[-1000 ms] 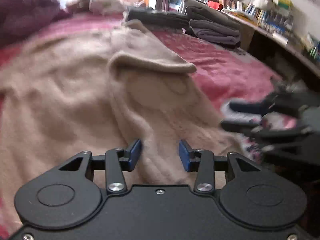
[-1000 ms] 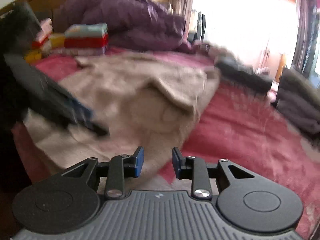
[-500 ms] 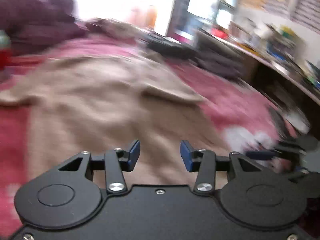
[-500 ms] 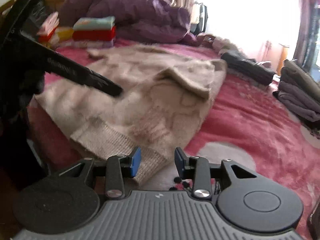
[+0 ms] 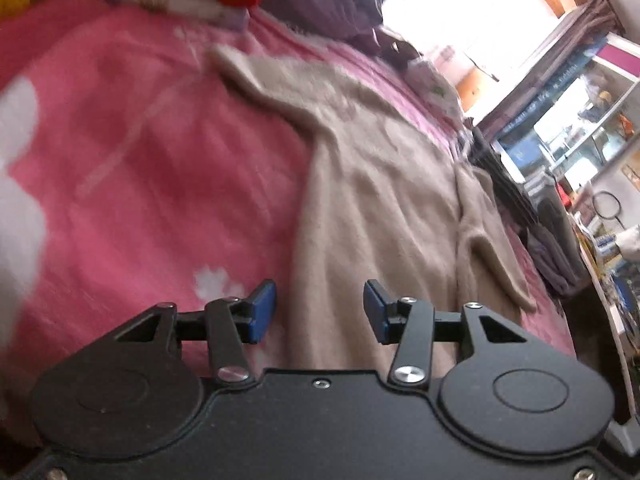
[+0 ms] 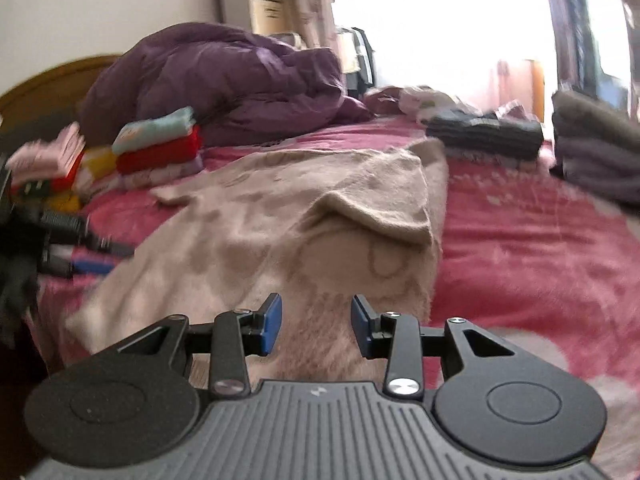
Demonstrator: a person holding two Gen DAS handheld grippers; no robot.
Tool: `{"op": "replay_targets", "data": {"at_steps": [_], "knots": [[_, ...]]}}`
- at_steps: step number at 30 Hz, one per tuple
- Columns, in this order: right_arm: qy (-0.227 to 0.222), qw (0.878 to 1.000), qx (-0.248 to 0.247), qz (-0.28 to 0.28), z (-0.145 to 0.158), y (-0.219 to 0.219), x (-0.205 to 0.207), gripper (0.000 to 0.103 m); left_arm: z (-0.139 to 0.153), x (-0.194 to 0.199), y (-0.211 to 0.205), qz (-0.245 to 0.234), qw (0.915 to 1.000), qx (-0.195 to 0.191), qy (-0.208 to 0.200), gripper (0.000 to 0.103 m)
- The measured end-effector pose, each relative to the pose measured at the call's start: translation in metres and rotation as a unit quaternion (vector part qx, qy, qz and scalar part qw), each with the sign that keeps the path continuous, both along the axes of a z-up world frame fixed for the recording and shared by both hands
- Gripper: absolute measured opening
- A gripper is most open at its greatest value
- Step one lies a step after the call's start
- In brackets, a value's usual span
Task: Fold clothes
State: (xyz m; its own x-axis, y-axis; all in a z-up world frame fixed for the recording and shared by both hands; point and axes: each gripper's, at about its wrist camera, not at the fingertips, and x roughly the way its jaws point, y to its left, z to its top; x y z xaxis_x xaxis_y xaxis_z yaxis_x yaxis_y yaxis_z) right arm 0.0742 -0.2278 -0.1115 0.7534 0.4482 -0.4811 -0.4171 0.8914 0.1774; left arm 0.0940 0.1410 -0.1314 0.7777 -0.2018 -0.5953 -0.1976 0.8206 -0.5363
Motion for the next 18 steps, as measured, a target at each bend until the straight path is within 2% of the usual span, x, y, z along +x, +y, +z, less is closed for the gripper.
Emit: {"op": "replay_targets", "data": {"at_steps": [6,9,11,13,18], "knots": [[0.052,0.996,0.056,-0.035,-0.014,-0.007,0.021,0.039,-0.01,0.011,-0.006,-0.01,0.9998,-0.011,-0.013,0.045],[0.068,0.995,0.068,-0.04,-0.019,-0.007,0.025,0.04,-0.015,0.017,-0.009,-0.015,0.9996,-0.017,-0.019,0.04],[0.07,0.994,0.068,-0.041,-0.021,-0.007,0.026,0.04,-0.017,0.022,-0.009,-0.014,0.9995,-0.019,-0.021,0.028],[0.07,0.994,0.071,-0.039,-0.02,-0.007,0.026,0.04,-0.012,0.025,-0.008,-0.011,0.9996,-0.012,-0.023,0.01],[0.067,0.994,0.081,-0.035,-0.017,-0.009,0.027,0.041,0.017,0.025,-0.036,-0.04,0.996,0.052,-0.061,0.008]]}}
